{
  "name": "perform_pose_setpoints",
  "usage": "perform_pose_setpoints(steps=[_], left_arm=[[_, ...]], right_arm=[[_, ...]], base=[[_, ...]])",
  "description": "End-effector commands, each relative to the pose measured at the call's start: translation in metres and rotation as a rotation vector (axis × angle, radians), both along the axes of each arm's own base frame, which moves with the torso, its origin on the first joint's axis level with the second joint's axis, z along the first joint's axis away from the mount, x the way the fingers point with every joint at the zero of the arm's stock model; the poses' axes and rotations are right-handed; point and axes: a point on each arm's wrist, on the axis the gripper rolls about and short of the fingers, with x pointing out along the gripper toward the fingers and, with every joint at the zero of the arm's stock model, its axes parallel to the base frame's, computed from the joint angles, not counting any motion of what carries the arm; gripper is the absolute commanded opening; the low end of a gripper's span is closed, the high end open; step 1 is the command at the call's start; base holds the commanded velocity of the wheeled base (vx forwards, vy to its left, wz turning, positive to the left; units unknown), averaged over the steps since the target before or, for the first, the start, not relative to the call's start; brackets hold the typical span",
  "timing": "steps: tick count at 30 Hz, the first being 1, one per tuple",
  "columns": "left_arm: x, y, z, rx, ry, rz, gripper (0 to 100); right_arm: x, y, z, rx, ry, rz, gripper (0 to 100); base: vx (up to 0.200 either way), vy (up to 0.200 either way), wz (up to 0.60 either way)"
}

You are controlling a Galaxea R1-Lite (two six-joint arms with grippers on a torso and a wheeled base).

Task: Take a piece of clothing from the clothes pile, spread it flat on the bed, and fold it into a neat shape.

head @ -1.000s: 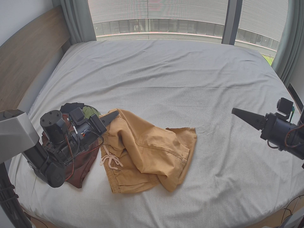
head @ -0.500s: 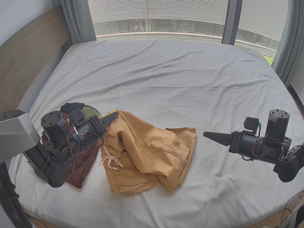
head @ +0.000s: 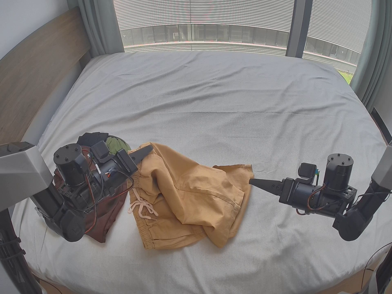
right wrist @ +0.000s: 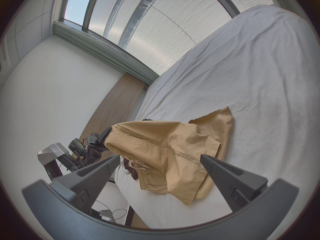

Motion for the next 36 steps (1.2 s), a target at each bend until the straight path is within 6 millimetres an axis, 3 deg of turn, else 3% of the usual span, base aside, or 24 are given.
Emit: perform_pose_setpoints(steps=[1, 11, 21, 28, 36], left_arm=[[0.0, 0.001, -0.001, -0.001, 0.002, 0.002, 0], [0.0, 0.001, -0.001, 0.0, 0.003, 0.002, 0], [0.0, 0.001, 0.0, -0.001, 0.0, 0.003, 0], [0.0, 0.001, 0.001, -0.002, -0.001, 0.003, 0], [-0.001, 0.001, 0.001, -0.003, -0.002, 0.003, 0]], right_arm=[[0.007, 0.01, -0.025, 0.009, 0.075, 0.01, 100], [0.025, 0.019, -0.082, 0.014, 0.16, 0.001, 100], [0.034, 0.026, -0.099, 0.006, 0.186, 0.003, 100], [0.048, 0.035, -0.125, -0.002, 0.225, 0.003, 100], [0.059, 0.044, -0.122, 0.038, 0.204, 0.002, 100]], base=[[0.0, 0.0, 0.0], [0.0, 0.0, 0.0], [0.0, 0.0, 0.0], [0.0, 0.0, 0.0], [0.0, 0.0, 0.0]])
